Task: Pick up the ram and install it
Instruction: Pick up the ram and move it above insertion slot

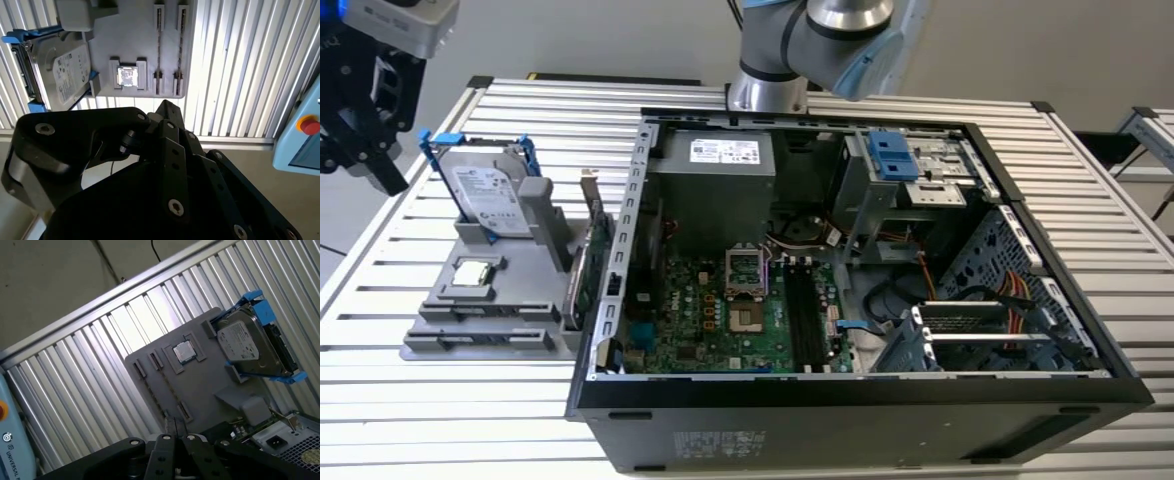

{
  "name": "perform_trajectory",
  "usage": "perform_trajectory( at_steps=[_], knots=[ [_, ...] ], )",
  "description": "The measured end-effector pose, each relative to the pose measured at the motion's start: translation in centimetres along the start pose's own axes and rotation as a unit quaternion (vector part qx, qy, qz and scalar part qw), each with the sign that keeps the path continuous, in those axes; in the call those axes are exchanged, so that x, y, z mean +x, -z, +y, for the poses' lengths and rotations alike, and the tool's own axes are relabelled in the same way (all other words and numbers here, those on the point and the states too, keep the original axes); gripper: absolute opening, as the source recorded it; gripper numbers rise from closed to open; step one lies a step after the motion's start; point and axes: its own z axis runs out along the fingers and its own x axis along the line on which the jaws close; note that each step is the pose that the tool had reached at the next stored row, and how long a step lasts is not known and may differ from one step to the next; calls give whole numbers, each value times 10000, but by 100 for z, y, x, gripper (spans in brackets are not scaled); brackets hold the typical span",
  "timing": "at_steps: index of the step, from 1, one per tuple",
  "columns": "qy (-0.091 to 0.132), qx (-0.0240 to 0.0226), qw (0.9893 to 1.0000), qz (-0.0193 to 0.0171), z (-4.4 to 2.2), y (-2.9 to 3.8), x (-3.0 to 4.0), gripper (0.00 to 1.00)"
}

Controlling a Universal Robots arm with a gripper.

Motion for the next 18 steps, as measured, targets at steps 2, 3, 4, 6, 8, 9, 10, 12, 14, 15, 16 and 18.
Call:
perform_trajectory(
  at_steps=[2, 3, 4, 6, 8, 9, 10, 12, 14, 15, 16, 18],
  knots=[
    [45, -1, 10000, 2, 0, -1, 0, 0],
    [72, -1, 10000, 3, 0, -1, 0, 0],
    [109, -2, 9999, 5, 0, -2, 0, 0],
    [215, -4, 9998, 10, 0, -3, 0, 0],
    [356, -5, 9994, 17, 0, -5, 0, 0],
    [441, -5, 9990, 20, -1, -6, 0, 0],
    [539, -4, 9985, 23, -1, -6, 1, 0],
    [717, 2, 9974, 28, 0, -9, 0, 0],
    [890, 4, 9960, 32, -1, -13, 0, 0],
    [983, 4, 9951, 36, -1, -15, 0, 0],
    [1075, 4, 9942, 40, -1, -16, 1, 0],
    [1259, 2, 9920, 48, -1, -19, 0, 0]
  ],
)
